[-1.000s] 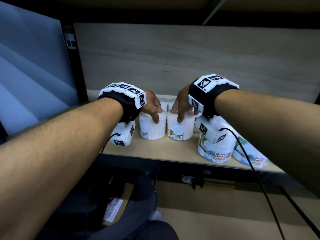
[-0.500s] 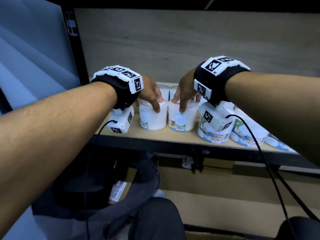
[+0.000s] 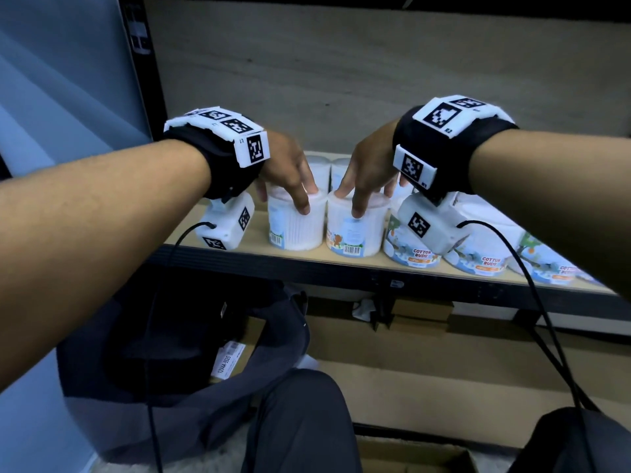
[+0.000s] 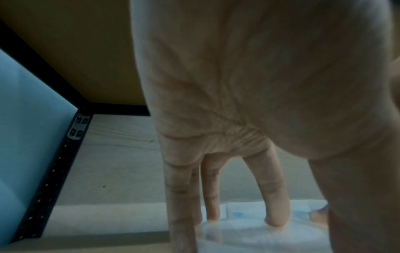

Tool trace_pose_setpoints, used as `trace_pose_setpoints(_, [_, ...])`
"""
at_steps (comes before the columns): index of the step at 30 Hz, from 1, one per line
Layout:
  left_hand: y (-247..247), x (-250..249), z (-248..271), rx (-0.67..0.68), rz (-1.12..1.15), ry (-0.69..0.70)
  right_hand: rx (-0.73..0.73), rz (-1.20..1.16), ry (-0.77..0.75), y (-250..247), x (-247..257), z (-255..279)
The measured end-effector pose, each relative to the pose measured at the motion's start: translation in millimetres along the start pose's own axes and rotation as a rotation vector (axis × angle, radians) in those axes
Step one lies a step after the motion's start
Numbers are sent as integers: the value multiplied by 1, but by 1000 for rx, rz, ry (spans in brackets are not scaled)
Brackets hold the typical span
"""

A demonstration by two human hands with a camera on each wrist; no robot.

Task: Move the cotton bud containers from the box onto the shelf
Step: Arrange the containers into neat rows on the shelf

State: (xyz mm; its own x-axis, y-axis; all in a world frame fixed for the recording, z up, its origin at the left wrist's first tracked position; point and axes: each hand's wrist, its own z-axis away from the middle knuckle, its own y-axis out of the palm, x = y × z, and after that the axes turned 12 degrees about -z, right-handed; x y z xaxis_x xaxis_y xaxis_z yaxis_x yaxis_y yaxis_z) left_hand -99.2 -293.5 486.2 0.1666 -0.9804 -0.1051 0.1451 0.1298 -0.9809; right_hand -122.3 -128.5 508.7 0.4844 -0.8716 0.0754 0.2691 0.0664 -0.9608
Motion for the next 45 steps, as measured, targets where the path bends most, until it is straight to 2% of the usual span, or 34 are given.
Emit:
trace_pose_setpoints(7, [-3,2,4,35,-29,30,33,-95,64,-9,2,3])
trace_pose_setpoints(13, [-12,4,7,54,-86,70,-81,-230,111,-21,4,0])
trace_pose_setpoints(22, [-16,-2,-1,148,-124,124,-15,-151,116,-11,12,-5])
trace_pose_setpoints(27, [-16,-3,-4,169,-82,108,-79,-125,57,-9,11,-8])
trace_pose_setpoints(33, [-18,-6,-4,196,-63,75,-9,-166,53,-9,6,-21])
trace_pose_setpoints(37, [-15,-7,-3,163,-49,29,12,-212,39,-9,3,-24])
trace_pose_setpoints(45, [-11,-17,1,133,-19,-36,63,-303,-90,-7,-16,-26])
